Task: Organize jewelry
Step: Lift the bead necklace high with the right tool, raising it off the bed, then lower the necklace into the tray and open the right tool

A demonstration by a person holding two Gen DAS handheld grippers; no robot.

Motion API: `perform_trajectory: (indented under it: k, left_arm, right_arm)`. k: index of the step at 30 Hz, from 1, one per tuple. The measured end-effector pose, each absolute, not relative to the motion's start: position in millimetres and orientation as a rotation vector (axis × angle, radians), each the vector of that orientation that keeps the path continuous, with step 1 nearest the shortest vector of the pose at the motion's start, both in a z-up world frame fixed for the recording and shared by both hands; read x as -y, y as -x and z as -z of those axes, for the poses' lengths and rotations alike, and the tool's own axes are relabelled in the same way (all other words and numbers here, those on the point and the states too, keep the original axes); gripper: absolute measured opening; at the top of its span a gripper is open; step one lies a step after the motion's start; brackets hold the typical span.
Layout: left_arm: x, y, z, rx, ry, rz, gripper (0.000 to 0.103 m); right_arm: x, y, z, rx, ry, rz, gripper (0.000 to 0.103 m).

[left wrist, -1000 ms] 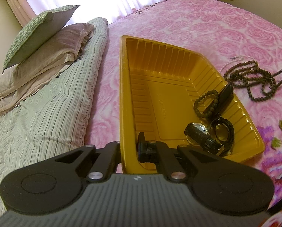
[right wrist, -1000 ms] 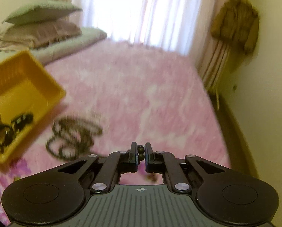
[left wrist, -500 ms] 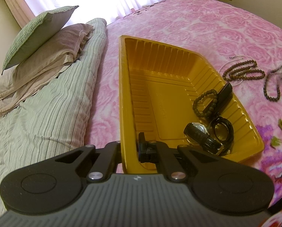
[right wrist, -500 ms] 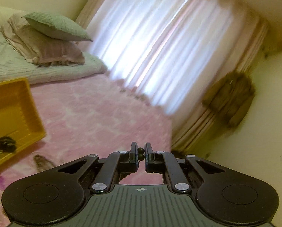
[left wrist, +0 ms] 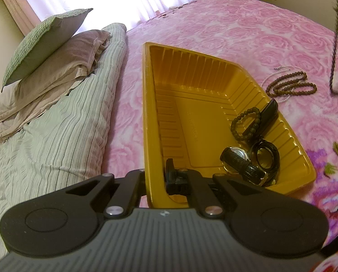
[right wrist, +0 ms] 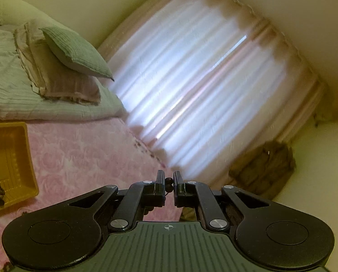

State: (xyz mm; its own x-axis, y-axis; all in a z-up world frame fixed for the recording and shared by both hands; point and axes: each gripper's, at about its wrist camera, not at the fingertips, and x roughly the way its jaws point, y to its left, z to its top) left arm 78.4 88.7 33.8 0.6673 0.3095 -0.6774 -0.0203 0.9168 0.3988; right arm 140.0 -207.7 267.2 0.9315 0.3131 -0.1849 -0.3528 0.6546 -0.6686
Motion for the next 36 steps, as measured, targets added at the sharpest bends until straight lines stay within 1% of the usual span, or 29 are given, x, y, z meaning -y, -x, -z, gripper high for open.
perform_trajectory:
  k: [14,22,28,36]
  left_arm:
    - [-91.7,-77.4,-34.2,-0.818,-0.370,-0.179,0.003]
    - [-94.0,-77.7,-33.6,-0.816,-0.362,-0.175,0.003]
    - [-95.1,-77.3,-33.5,-0.815,-0.360,-0.170,0.003]
    - [-96.1,-76.5,-33.8,-0.810,-0.353,-0.167,0.004]
  right_arm:
    - [143.3,-148.3,-299.3,0.013,0.808,-0.499,0.007]
    - [94.7,-150.7,-308.0,0.045,0.816,-0.587,0.007]
    - [56.0,-155.6,-297.3,0.043,0.855,-0.659,0.007]
    - [18.3,-164.3,-259.7,-0.033,0.873,-0.753,0.007]
